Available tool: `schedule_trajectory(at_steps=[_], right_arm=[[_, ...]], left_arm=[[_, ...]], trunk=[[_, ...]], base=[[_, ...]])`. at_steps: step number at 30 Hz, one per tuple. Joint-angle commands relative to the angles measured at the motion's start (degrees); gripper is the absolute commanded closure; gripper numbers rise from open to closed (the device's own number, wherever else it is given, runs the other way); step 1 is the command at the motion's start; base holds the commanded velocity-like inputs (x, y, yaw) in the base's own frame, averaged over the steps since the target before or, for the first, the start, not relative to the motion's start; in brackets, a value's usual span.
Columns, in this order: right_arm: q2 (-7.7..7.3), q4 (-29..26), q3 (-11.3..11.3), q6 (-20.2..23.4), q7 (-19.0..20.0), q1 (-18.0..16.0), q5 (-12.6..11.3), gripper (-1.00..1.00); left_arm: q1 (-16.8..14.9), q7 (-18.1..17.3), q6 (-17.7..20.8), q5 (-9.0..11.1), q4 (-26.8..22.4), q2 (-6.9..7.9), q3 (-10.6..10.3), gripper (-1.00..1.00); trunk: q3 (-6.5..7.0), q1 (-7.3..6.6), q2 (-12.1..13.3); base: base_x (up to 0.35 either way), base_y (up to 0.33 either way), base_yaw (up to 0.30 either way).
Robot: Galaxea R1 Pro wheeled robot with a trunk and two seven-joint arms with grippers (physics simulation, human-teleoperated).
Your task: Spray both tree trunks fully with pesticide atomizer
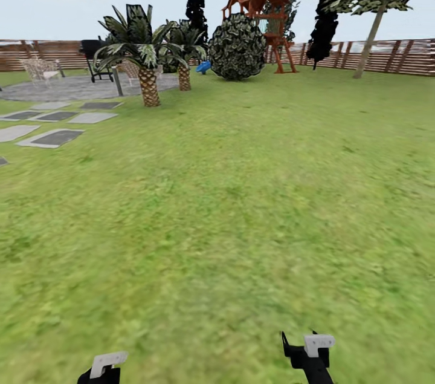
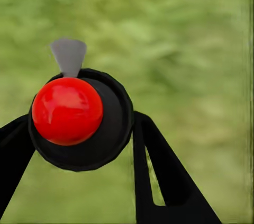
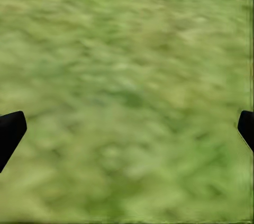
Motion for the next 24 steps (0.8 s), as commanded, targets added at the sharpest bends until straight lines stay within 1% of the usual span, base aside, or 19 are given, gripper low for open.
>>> schedule_trajectory(at_steps=[1,6,24], right_arm=[[0.0,0.0,0.0,0.0,0.0,0.0,0.0,-1.0],[0.0,0.0,-0.01,0.0,0.0,0.0,0.0,-1.0],[0.0,0.0,0.0,0.0,0.0,0.0,0.0,-1.0]], left_arm=[[0.0,-0.03,0.0,0.0,-0.01,0.0,0.0,1.0],[0.0,0.02,0.0,0.0,-0.01,0.0,0.0,1.0],[0.02,0.15,0.0,0.0,-0.01,0.0,0.0,1.0]], trunk=[[0.0,0.0,0.0],[0.0,0.0,0.0],[0.0,0.0,0.0]], base=[[0.006,0.0,-0.3],[0.085,-0.006,-0.3],[0.233,-0.164,-0.3]])
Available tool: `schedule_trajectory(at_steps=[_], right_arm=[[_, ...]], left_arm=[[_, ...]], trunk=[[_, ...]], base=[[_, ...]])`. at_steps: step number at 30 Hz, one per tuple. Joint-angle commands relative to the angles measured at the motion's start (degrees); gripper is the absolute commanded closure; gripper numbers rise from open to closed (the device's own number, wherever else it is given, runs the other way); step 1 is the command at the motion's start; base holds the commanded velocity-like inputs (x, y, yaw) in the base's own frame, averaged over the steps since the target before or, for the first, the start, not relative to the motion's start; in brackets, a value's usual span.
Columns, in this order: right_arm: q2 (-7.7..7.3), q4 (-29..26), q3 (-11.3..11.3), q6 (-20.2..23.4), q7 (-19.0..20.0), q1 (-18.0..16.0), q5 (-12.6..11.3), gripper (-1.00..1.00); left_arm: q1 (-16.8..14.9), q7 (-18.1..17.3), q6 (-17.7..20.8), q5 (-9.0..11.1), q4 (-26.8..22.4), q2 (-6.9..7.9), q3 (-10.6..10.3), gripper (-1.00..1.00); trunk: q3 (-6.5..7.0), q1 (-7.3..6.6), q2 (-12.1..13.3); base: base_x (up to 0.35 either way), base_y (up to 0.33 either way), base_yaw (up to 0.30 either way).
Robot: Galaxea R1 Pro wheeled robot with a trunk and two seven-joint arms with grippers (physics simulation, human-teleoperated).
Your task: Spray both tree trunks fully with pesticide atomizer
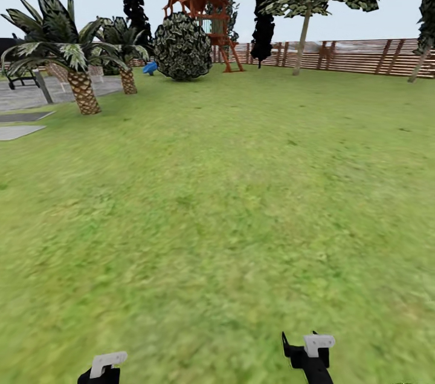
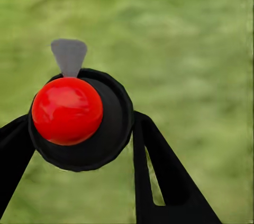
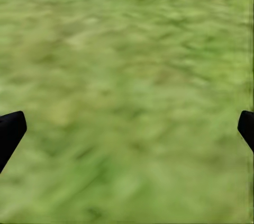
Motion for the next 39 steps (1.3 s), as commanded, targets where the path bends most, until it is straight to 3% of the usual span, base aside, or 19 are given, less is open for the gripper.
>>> schedule_trajectory(at_steps=[1,39], right_arm=[[0.0,0.0,-0.01,0.0,0.0,0.0,0.0,-1.0],[0.0,0.0,0.0,0.0,0.0,0.0,0.0,-1.0]], left_arm=[[-0.01,-0.03,0.0,0.0,-0.03,0.0,0.04,1.0],[-0.02,0.05,0.02,-0.07,-0.01,0.09,0.09,1.0]], trunk=[[0.0,0.0,0.0],[0.0,0.0,0.0]], base=[[0.239,-0.169,-0.3],[0.265,-0.133,-0.3]])
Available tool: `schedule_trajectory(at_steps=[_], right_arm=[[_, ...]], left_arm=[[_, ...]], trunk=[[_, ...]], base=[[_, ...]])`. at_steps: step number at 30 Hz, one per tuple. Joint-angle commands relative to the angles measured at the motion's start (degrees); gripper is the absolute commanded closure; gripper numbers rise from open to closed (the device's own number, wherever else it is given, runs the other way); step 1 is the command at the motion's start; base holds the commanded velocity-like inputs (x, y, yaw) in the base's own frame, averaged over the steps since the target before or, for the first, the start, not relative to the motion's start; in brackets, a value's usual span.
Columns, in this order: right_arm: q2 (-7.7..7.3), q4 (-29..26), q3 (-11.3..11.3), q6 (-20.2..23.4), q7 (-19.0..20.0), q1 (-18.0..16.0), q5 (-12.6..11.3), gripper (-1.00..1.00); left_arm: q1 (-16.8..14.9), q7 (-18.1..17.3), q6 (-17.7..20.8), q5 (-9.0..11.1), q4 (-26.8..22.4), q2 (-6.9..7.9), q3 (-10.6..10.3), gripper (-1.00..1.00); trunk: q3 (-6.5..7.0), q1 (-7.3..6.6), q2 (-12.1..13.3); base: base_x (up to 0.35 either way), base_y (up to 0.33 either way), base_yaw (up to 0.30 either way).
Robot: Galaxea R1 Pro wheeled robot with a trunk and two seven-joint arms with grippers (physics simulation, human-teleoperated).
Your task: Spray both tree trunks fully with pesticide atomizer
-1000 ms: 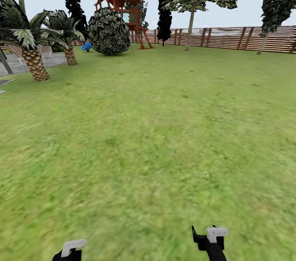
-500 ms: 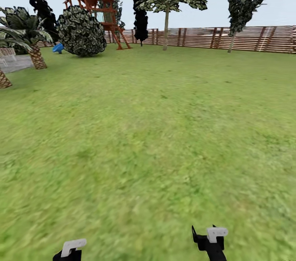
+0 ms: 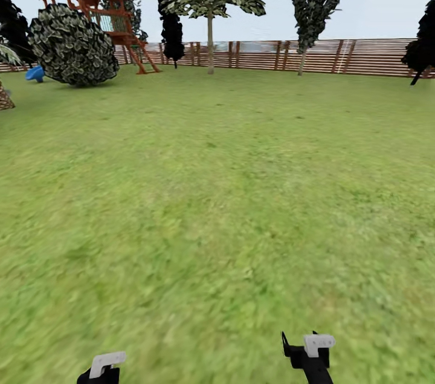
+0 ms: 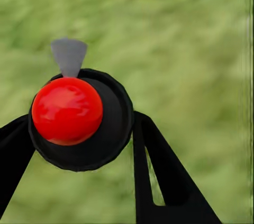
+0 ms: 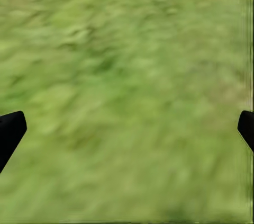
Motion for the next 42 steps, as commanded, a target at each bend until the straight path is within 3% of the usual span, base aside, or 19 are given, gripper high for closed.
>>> schedule_trajectory(at_steps=[1,36,42], right_arm=[[0.0,0.0,0.0,0.0,0.0,0.0,0.0,-1.0],[-0.09,1.04,0.0,-0.24,0.01,0.88,0.03,-1.0],[0.03,2.08,0.03,-5.55,0.16,3.53,0.36,-1.0]], left_arm=[[0.0,-0.03,0.0,0.03,-0.01,0.0,0.0,1.0],[0.0,-0.02,-0.02,-0.1,-0.01,0.0,0.0,1.0],[0.0,-0.02,-0.02,-0.1,-0.01,0.0,-0.03,1.0]], trunk=[[0.0,0.0,0.0],[0.0,0.0,0.0],[0.0,0.0,0.0]], base=[[0.038,-0.003,-0.26],[0.328,0.0,-0.009],[0.339,0.0,0.0]])
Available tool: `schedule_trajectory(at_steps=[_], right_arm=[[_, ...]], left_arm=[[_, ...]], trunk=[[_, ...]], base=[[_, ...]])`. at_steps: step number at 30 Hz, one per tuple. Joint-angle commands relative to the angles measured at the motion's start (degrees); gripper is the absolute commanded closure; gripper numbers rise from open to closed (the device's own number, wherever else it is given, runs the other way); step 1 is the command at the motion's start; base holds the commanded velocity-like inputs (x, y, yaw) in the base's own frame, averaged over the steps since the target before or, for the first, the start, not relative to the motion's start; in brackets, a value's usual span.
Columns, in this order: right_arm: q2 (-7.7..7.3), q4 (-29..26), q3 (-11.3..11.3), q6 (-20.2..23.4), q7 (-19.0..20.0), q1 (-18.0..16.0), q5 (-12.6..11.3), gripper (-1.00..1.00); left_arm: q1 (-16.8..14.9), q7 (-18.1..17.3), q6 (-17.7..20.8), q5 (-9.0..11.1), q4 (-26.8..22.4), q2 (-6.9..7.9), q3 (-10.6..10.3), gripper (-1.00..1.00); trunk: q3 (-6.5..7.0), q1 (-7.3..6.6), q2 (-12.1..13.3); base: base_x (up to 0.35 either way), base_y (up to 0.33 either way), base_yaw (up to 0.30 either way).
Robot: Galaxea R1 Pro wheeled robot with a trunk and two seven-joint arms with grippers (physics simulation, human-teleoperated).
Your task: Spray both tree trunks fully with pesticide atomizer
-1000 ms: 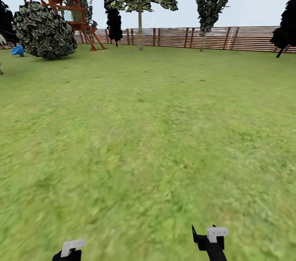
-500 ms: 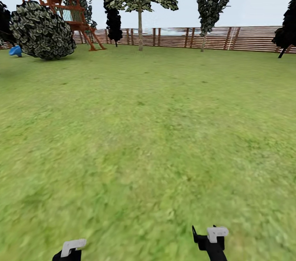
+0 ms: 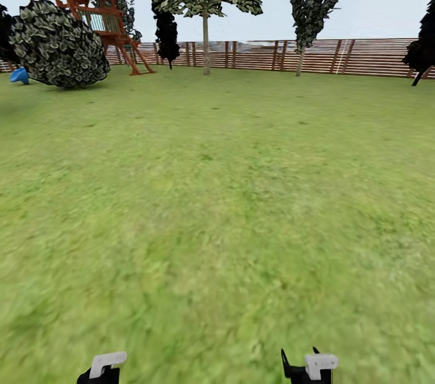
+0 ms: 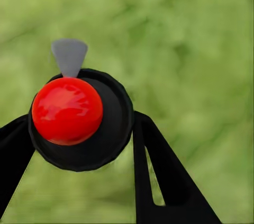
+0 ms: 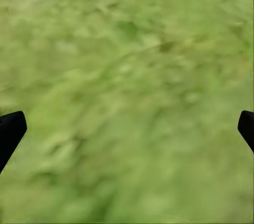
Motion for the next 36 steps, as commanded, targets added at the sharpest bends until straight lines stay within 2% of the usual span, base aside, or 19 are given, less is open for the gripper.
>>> schedule_trajectory(at_steps=[1,4,7,36], right_arm=[[0.16,1.43,-0.04,-0.11,-0.04,0.12,-0.06,-1.0],[0.27,6.15,-0.06,-0.17,0.0,0.23,-0.06,-1.0],[0.08,7.06,-0.07,-0.18,0.03,0.25,-0.09,-1.0],[-0.11,7.24,-0.07,-0.18,0.05,0.34,-0.11,-1.0]], left_arm=[[0.0,-0.03,0.0,0.0,-0.01,0.0,-0.02,1.0],[0.0,-0.03,0.0,0.0,-0.01,0.0,-0.05,1.0],[0.01,-0.03,0.0,0.0,-0.01,0.0,-0.05,1.0],[0.02,-0.02,0.0,0.0,-0.05,0.0,0.03,1.0]], trunk=[[0.0,0.0,0.0],[0.0,0.0,0.0],[0.0,0.0,0.0],[0.0,0.0,0.0]], base=[[0.339,0.0,0.0],[0.339,0.0,0.0],[0.339,0.0,0.0],[0.339,0.0,0.0]])
